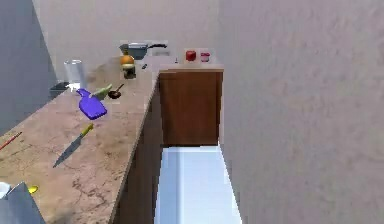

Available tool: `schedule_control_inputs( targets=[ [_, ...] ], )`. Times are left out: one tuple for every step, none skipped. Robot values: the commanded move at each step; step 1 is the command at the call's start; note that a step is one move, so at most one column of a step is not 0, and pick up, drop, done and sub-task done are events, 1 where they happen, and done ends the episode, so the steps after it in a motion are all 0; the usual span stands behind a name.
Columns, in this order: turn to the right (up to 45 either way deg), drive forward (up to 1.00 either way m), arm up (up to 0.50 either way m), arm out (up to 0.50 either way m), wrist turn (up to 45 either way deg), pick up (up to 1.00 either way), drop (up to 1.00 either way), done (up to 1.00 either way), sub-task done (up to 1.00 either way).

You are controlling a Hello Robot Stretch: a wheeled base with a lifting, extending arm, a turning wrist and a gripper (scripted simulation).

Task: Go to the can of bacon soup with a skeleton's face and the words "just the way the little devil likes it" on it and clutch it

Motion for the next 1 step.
schedule_control_inputs(
  targets=[
    [0.0,1.0,0.0,0.0,0.0,0.0,0.0,0.0,0.0]
  ],
)
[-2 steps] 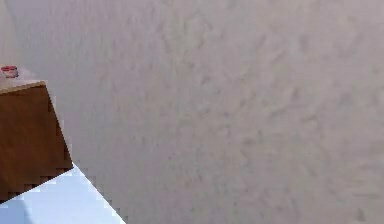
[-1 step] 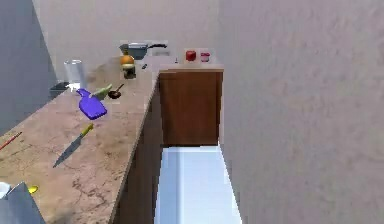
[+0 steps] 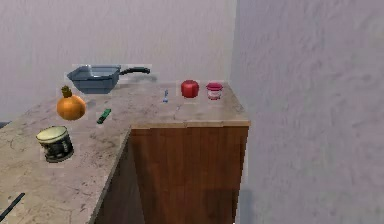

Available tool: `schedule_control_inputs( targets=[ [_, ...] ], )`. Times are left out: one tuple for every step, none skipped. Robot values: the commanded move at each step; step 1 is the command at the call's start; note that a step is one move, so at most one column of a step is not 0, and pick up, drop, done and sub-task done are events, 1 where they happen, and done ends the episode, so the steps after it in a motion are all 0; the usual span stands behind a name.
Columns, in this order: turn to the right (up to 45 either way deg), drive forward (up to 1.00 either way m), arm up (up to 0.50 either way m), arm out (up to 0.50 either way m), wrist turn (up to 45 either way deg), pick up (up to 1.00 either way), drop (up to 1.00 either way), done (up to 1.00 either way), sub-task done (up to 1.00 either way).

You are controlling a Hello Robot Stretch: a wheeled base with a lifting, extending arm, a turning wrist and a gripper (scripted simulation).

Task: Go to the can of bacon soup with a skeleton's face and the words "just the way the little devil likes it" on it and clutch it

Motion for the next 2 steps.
schedule_control_inputs(
  targets=[
    [-6.0,0.0,0.0,0.0,0.0,0.0,0.0,0.0,0.0],
    [0.0,0.5,0.0,0.0,0.0,0.0,0.0,0.0,0.0]
  ],
)
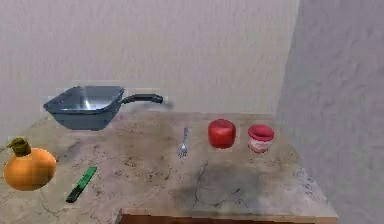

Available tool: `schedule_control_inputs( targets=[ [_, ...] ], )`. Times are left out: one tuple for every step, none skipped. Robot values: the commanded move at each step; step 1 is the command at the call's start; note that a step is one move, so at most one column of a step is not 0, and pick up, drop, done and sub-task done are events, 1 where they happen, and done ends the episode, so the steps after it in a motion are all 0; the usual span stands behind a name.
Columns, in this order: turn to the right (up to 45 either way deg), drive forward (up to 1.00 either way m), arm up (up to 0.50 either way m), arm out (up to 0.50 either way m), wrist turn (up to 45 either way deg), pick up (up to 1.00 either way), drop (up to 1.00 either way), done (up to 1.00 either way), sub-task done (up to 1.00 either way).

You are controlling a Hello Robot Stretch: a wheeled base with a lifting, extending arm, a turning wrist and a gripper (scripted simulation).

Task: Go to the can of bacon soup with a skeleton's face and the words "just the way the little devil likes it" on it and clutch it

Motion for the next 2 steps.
schedule_control_inputs(
  targets=[
    [-45.0,0.0,0.0,0.0,0.0,0.0,0.0,0.0,0.0],
    [-45.0,0.0,0.0,0.0,0.0,0.0,0.0,0.0,0.0]
  ],
)
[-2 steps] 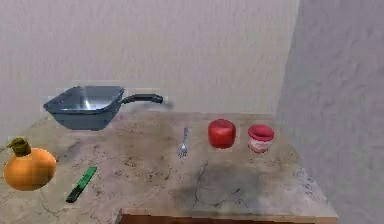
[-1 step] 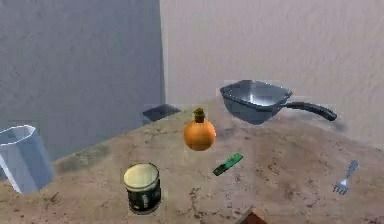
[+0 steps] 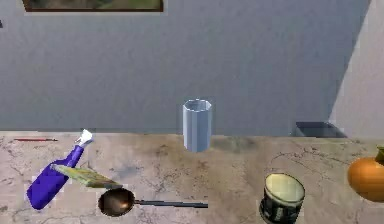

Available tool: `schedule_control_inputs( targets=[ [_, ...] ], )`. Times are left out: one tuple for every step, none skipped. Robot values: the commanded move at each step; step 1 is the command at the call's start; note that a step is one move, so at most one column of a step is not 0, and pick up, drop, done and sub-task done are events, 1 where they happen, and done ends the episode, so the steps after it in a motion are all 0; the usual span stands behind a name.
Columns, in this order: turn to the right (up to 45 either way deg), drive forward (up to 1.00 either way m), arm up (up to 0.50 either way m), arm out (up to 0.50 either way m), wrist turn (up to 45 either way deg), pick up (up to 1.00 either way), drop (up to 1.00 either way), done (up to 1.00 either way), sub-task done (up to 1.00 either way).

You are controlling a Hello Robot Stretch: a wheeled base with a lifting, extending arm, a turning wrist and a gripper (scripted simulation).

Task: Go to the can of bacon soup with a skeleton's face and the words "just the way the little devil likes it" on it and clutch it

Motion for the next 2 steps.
schedule_control_inputs(
  targets=[
    [-45.0,0.0,0.0,0.0,0.0,0.0,0.0,0.0,0.0],
    [-15.0,0.0,0.0,0.0,0.0,0.0,0.0,0.0,0.0]
  ],
)
